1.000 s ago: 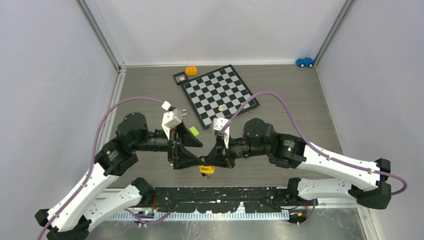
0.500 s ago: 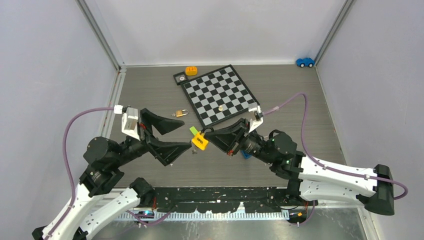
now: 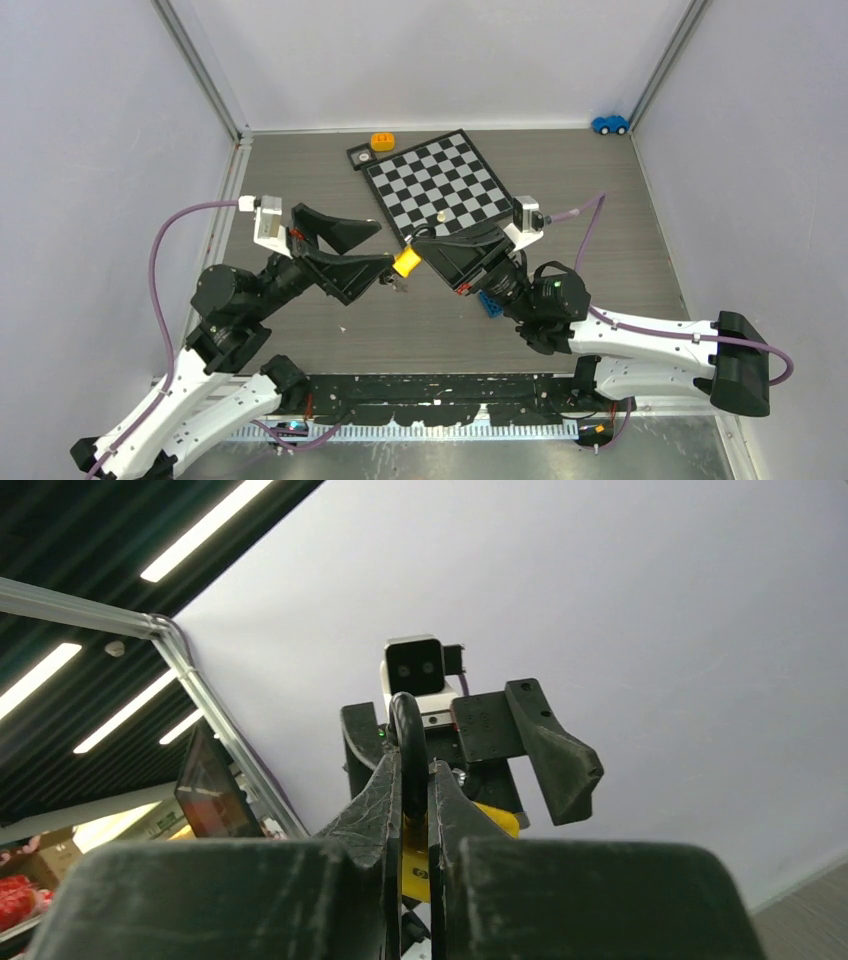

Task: Lock with the key
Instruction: Pick up the lock from the center of the board.

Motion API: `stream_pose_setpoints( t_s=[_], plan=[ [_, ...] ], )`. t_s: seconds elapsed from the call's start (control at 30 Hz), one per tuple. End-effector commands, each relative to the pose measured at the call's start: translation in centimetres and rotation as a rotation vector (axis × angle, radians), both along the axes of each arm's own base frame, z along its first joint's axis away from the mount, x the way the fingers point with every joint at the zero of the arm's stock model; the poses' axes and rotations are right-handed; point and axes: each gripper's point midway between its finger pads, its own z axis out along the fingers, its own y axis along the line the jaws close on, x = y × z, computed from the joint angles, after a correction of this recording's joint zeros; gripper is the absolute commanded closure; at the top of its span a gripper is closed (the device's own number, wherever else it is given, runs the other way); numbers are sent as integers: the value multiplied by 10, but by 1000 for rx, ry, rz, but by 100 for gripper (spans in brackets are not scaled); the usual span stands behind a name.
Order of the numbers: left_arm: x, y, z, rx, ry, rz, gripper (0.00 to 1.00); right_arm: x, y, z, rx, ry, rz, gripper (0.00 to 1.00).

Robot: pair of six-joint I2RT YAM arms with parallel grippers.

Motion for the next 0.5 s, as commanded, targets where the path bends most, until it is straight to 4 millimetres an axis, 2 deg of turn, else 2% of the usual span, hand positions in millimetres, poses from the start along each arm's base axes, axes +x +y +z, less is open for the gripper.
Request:
stream_pose_setpoints(
  t_s=[0.0, 0.13, 0.27, 0.47],
  plan=[
    [-1, -4, 13, -74, -9, -30, 12, -18, -45, 58, 250, -65, 19, 100],
    [-4, -8, 16, -122, 4, -77, 17, -15, -44, 55, 240, -65, 1, 100],
    [-5, -13, 11, -117, 18, -106, 13, -7, -44, 52, 218, -14, -24, 100],
    [-11, -13, 15, -70, -31, -116, 9, 30, -31, 22, 10, 178, -157, 100]
  ],
)
